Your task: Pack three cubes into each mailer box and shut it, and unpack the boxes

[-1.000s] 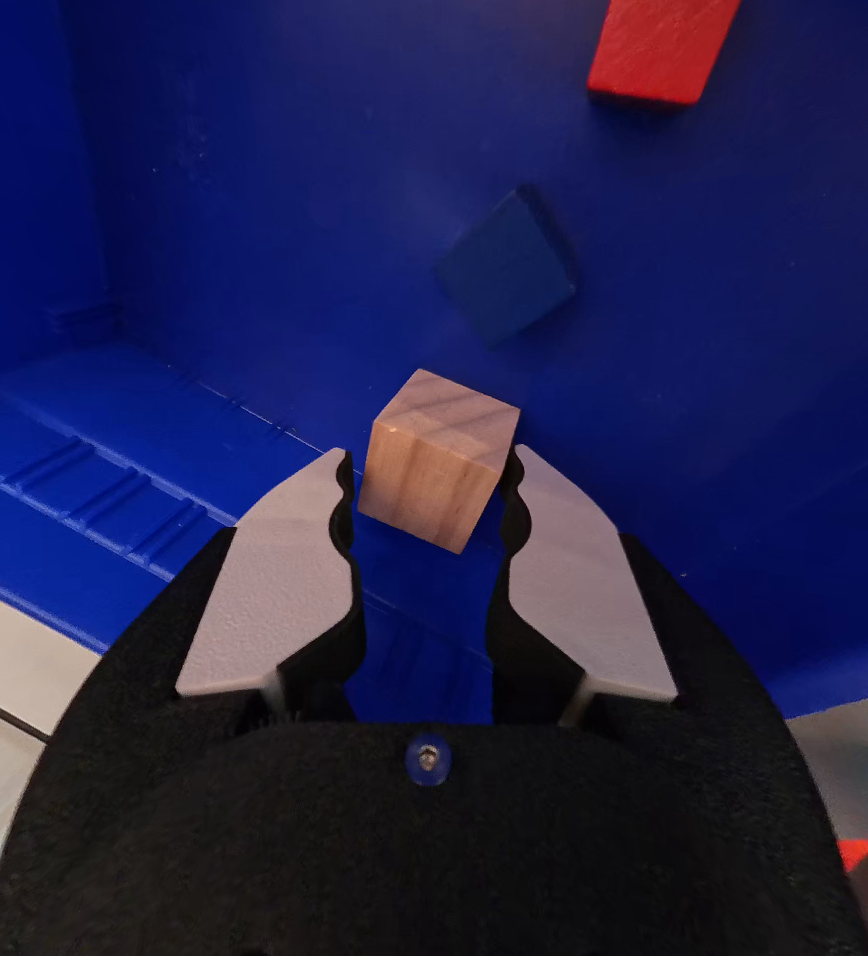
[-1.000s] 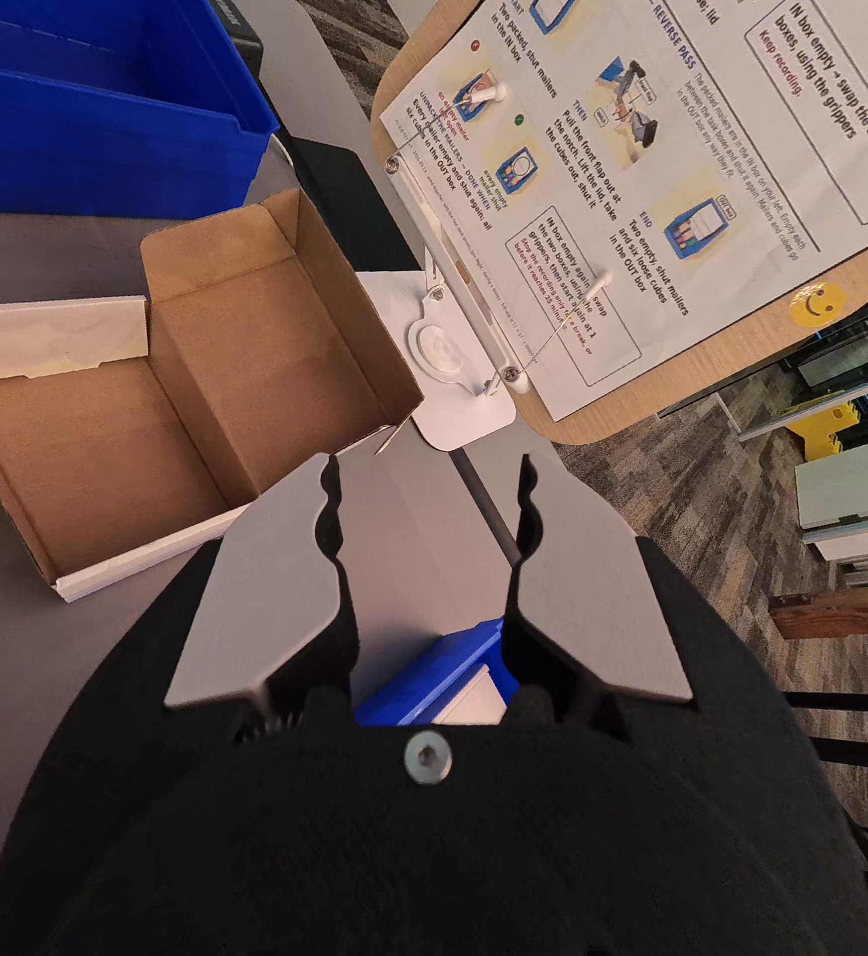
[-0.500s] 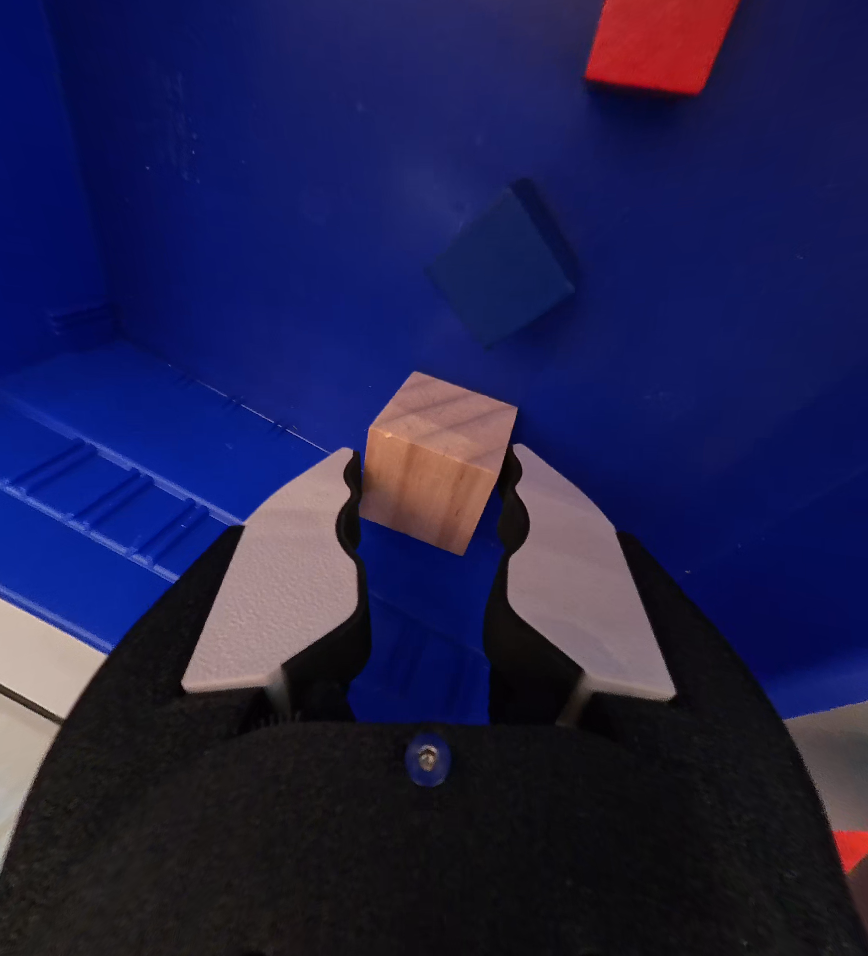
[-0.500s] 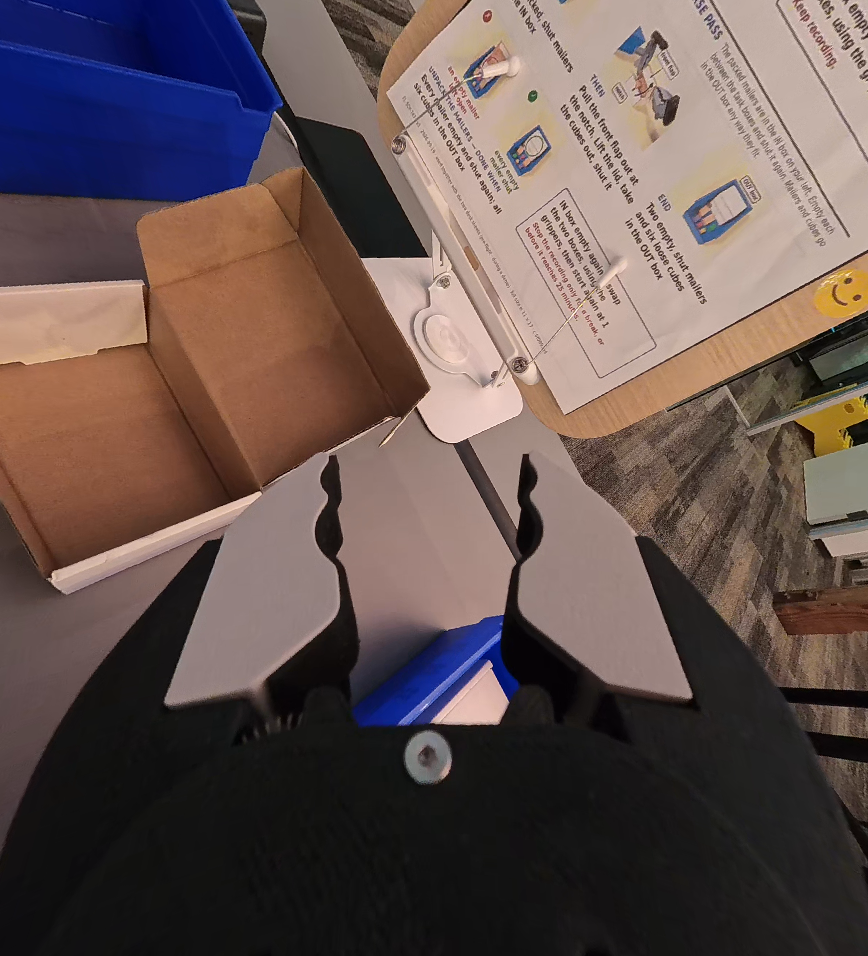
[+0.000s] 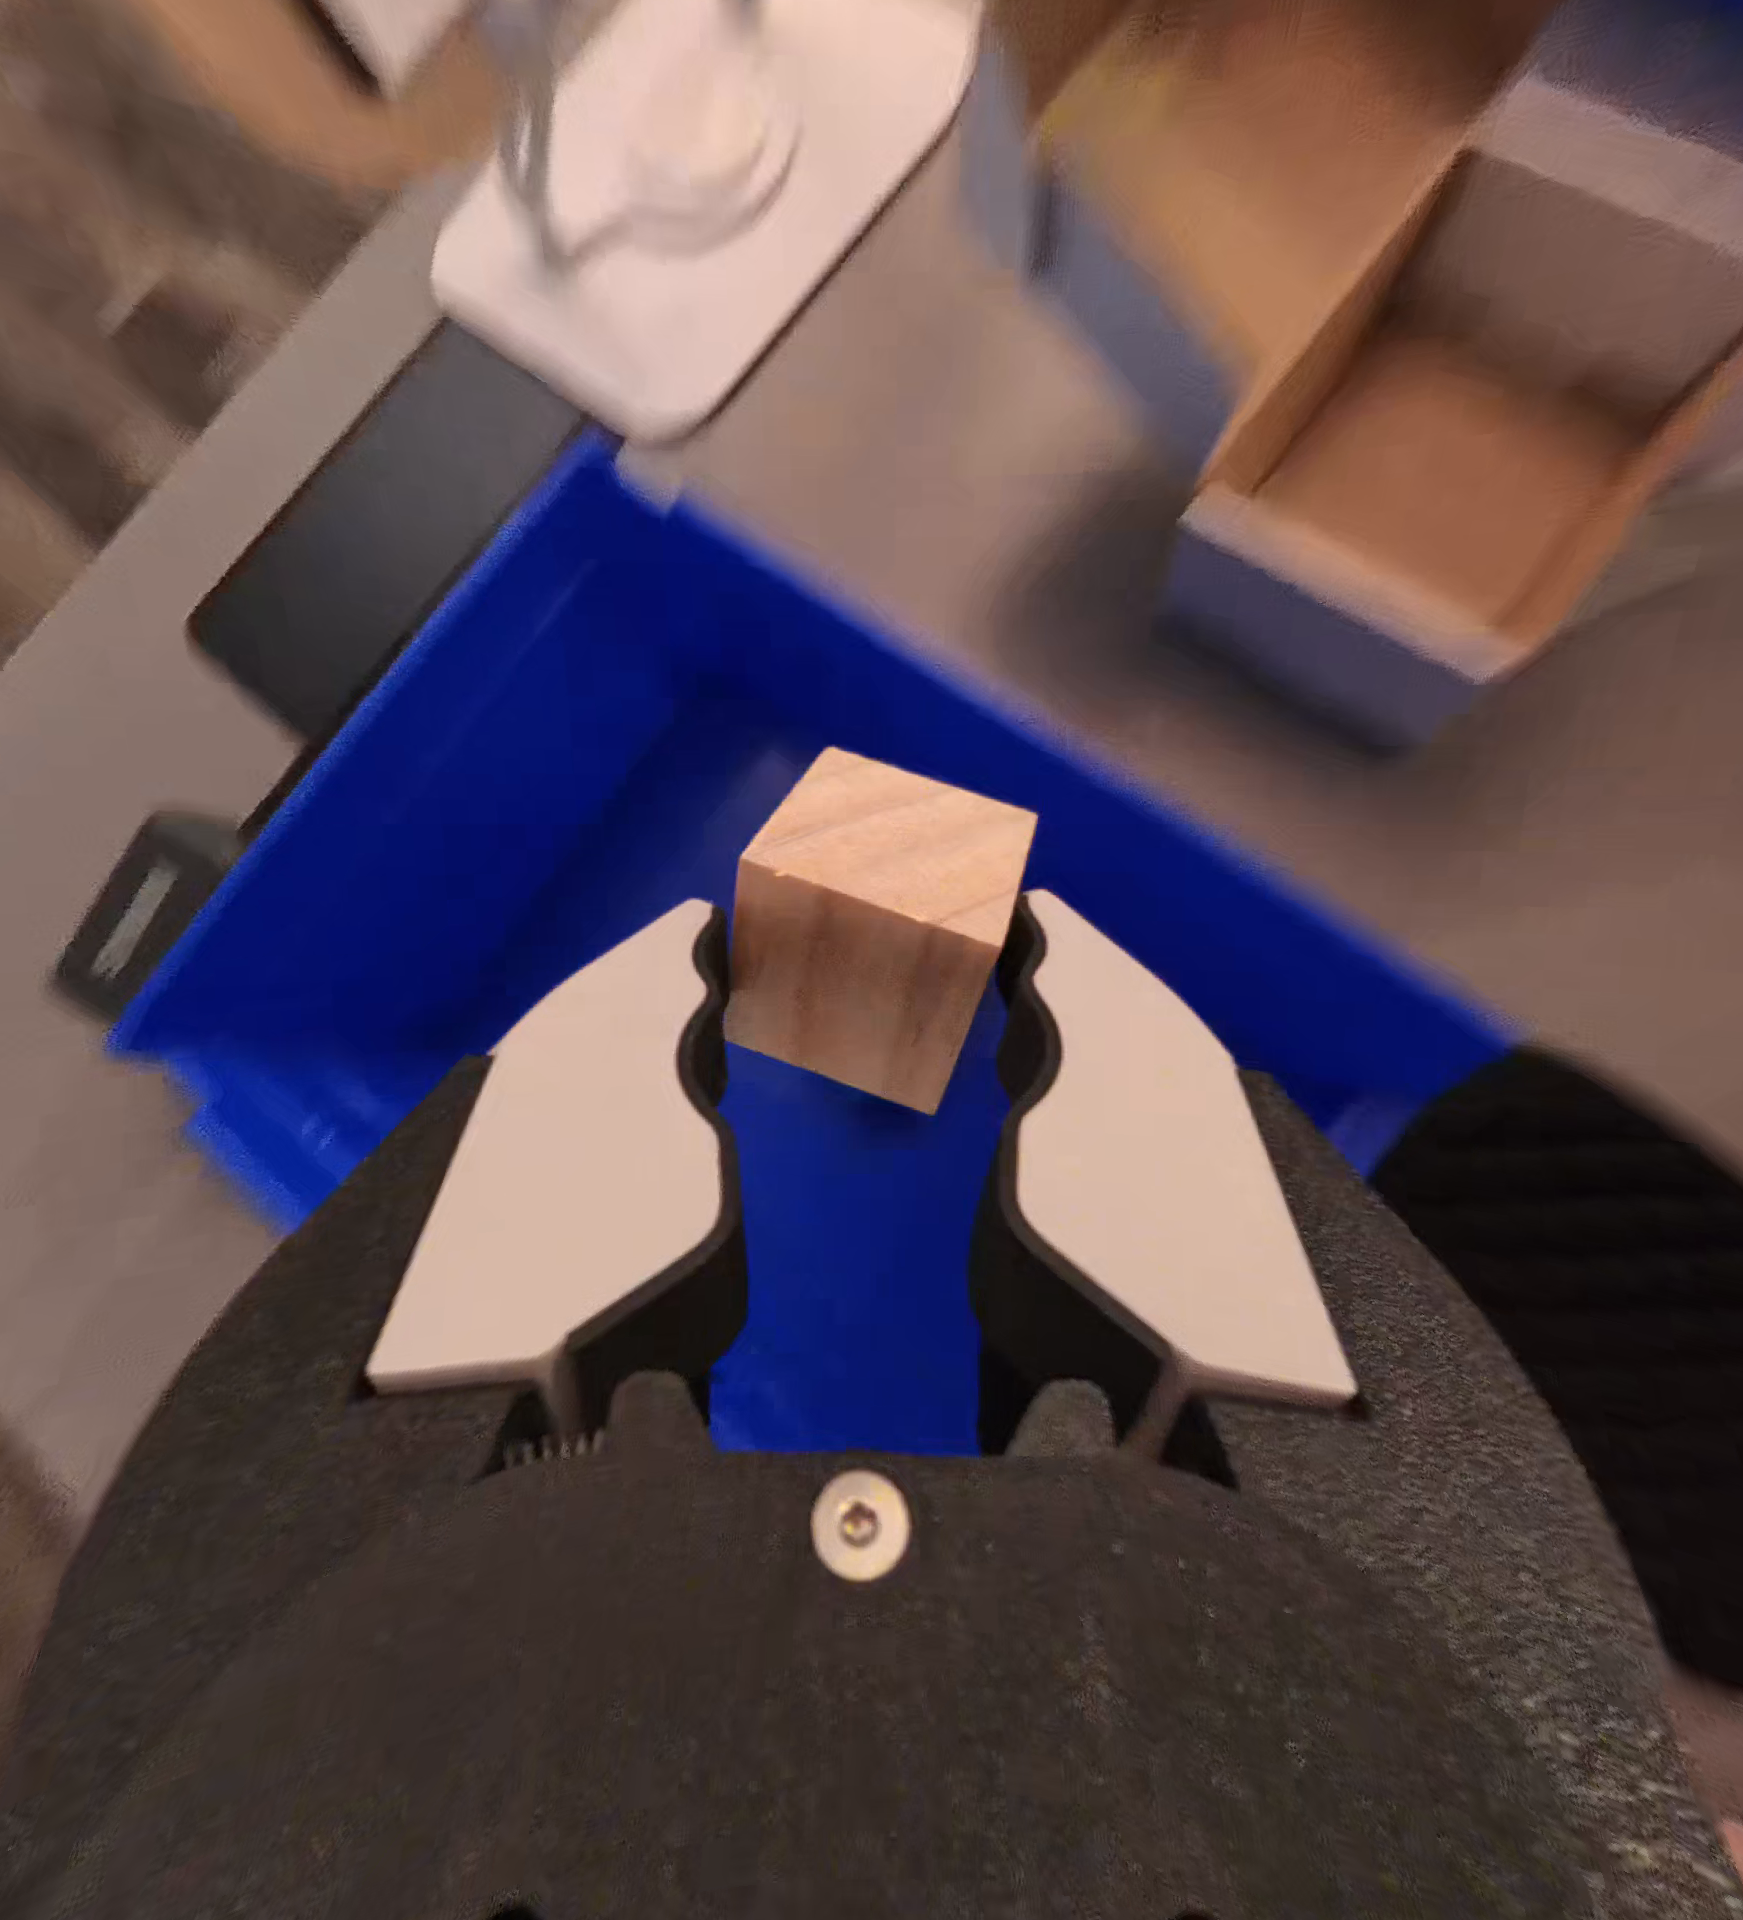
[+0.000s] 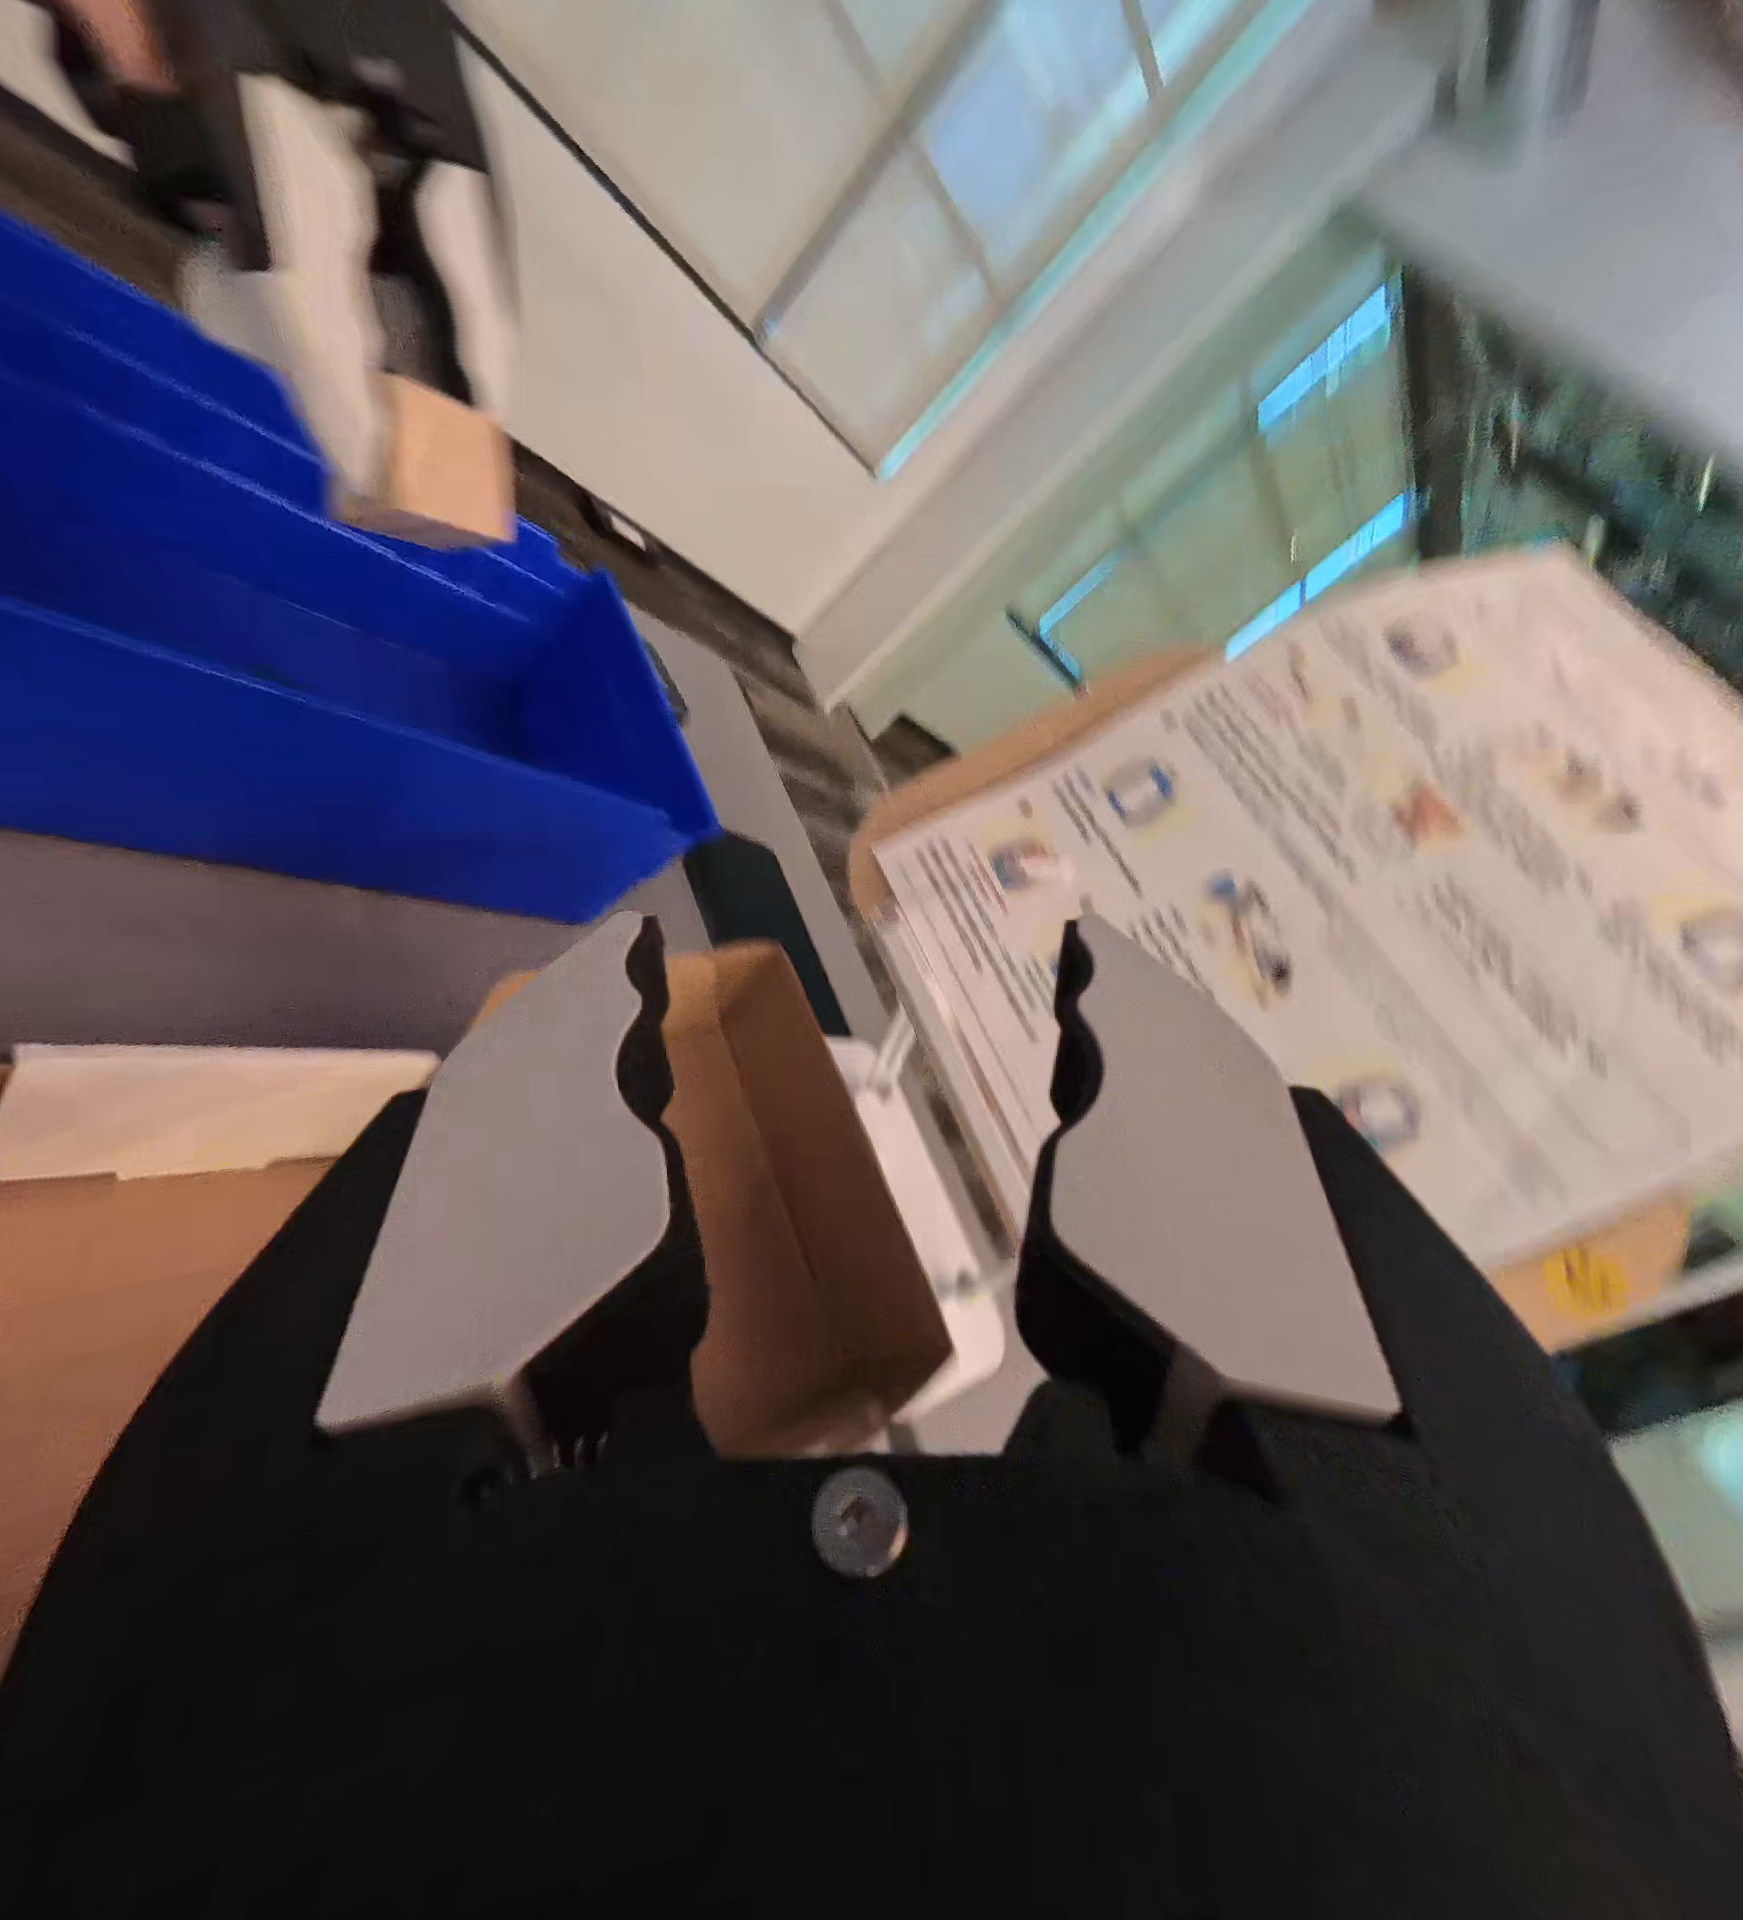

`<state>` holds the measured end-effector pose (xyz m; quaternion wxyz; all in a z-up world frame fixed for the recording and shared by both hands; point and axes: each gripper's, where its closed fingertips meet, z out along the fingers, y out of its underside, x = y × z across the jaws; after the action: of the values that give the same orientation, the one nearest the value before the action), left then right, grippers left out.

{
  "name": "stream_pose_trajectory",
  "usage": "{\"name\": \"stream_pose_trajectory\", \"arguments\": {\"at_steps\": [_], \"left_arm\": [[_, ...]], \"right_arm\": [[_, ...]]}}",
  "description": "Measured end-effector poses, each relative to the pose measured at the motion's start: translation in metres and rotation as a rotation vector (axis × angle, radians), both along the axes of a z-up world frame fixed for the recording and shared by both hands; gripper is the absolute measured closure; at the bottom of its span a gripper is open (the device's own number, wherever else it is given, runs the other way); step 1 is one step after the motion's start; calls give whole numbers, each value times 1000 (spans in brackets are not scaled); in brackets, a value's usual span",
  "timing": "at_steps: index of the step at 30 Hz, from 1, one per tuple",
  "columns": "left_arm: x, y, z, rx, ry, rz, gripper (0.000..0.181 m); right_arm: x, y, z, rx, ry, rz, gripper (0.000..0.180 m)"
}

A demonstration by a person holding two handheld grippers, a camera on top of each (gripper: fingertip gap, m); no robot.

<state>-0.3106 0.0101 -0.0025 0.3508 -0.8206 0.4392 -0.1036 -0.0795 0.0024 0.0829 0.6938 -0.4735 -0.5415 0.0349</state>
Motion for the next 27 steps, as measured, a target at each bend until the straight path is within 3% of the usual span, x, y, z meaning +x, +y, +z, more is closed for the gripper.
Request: {"name": "stream_pose_trajectory", "arguments": {"at_steps": [4,7,15,17,18,20,24,27], "left_arm": [[73,-30,46,-68,-391,-146,131],[120,-64,58,-268,-607,-306,131],[159,-99,53,-477,-714,-500,132],[157,-97,57,-522,-744,-487,131],[154,-92,62,-528,-773,-466,120],[142,-81,72,-476,-817,-435,113],[109,-60,80,-304,-746,-312,115],[86,-51,89,-197,-697,-233,116]], "right_arm": [[-58,-39,-23,199,-192,63,108],[-86,-69,-27,315,-196,121,114],[-91,-78,-25,364,-133,151,135],[-90,-77,-25,281,-138,163,135],[-88,-72,-25,209,-141,157,135],[-78,-50,-33,-10,-183,84,135],[-42,-29,-105,-670,-431,-10,134],[-29,-20,-150,-817,-596,-55,134]]}}
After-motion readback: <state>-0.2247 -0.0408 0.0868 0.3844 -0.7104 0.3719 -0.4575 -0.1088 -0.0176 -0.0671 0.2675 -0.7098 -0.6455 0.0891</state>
